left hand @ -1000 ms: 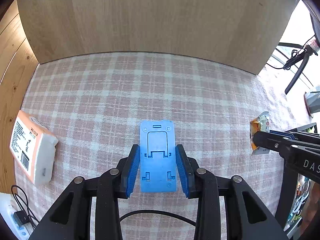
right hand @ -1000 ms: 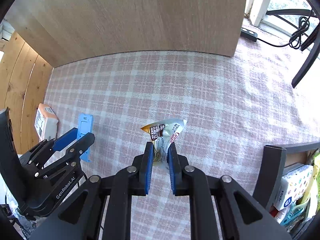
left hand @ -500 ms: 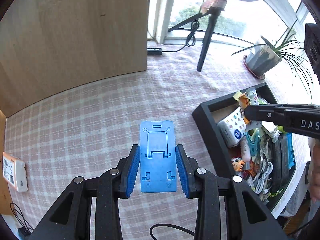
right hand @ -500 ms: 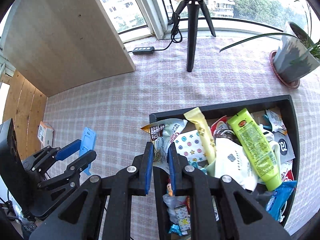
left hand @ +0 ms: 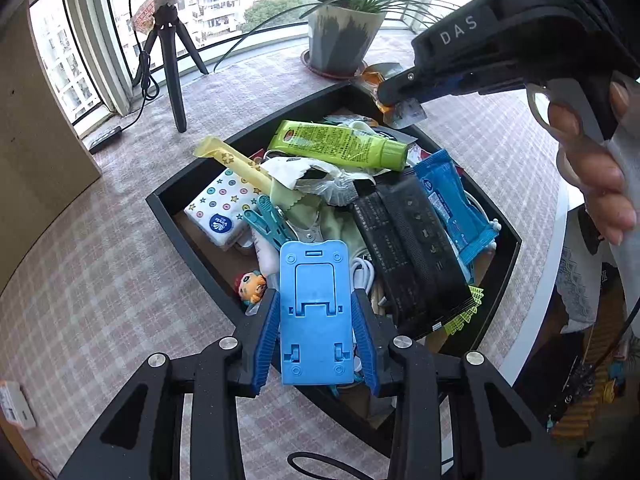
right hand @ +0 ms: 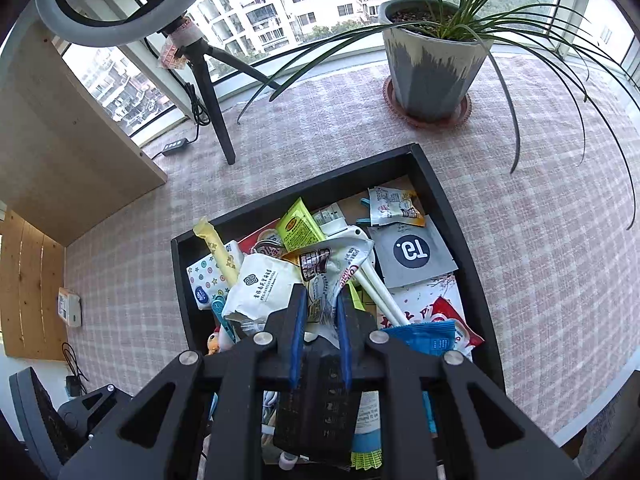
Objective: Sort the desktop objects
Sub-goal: 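Carry the blue stand and sachet over the black tray and open both grippers, then move both open grippers toward the orange-edged tissue pack by the wooden board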
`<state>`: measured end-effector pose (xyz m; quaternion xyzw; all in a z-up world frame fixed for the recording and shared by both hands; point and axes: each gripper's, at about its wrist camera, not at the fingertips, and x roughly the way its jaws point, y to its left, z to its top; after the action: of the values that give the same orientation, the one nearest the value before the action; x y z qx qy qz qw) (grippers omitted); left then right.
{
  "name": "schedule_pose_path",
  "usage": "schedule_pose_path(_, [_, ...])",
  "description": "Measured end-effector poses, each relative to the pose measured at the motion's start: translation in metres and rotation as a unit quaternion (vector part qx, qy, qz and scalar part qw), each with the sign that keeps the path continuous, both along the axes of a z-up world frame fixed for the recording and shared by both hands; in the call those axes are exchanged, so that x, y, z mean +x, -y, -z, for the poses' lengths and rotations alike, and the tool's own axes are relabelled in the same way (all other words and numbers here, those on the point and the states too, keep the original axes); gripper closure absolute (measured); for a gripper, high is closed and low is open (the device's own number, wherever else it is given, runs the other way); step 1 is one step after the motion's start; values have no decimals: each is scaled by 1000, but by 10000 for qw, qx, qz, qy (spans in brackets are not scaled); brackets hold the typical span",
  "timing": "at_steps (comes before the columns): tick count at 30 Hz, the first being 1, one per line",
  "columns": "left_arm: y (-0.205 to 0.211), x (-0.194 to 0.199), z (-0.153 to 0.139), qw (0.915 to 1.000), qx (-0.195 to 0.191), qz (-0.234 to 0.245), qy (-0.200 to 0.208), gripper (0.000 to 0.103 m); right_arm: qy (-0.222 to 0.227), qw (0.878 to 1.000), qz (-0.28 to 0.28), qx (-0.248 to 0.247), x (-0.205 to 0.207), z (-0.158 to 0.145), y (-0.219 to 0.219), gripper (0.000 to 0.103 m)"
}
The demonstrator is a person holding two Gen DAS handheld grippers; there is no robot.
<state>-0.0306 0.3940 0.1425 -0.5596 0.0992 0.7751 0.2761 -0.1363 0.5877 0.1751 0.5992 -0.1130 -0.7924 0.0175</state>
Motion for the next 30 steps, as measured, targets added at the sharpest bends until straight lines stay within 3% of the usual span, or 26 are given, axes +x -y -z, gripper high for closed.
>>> schedule_pose_path(9, [-42, 0, 3, 9997, -118, 199, -63, 69, 80, 9995, 294, -23, -3, 12, -33, 88])
schedule_pose_path(14, [-50, -5, 3, 9996, -143, 230, -27, 68, 99, 9994, 327, -76, -4, 14, -37, 76])
schedule_pose_path(17, [-50, -9, 6, 9997, -223, 86, -30, 49, 3, 9994, 337, -107, -1, 9, -38, 72])
schedule_pose_path(30, [-29, -13, -1, 9997, -137, -189, -99, 48, -97, 9997, 108, -183, 3, -4, -14, 71])
